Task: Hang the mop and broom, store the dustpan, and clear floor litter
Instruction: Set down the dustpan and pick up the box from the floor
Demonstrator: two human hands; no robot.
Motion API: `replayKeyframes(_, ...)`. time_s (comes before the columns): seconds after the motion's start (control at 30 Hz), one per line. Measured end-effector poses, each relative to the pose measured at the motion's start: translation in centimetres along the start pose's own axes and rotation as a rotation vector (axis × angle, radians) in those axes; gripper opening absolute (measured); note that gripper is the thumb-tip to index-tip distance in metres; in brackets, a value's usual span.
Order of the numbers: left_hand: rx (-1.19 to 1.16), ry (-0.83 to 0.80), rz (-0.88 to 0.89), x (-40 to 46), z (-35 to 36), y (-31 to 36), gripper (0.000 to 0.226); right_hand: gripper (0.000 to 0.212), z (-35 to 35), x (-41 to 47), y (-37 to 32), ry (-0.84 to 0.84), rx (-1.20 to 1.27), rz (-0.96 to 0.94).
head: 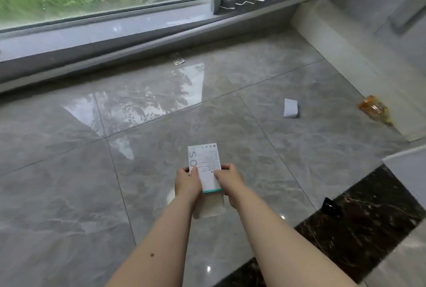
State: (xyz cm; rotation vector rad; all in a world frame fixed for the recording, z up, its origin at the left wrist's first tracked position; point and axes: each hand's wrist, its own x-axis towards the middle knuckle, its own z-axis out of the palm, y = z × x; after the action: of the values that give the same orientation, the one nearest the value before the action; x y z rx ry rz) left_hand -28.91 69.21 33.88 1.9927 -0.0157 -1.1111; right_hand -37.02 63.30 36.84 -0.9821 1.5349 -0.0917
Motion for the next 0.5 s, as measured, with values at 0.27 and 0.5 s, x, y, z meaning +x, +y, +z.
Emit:
replayKeyframes(0.27, 0.095, -0.187, 0.056, -4.4, 13.6, 4.2, 0.032, 0.035, -14.0, 3.6, -0.1, 0.136, 0.145, 0.022)
replayKeyframes(0.5, 0.252, -0.316, 0.075, -6.3, 23.3, 4.6, 0.034, 0.035, -23.1, 6.0, 2.5, 0.237, 0.192, 0.082)
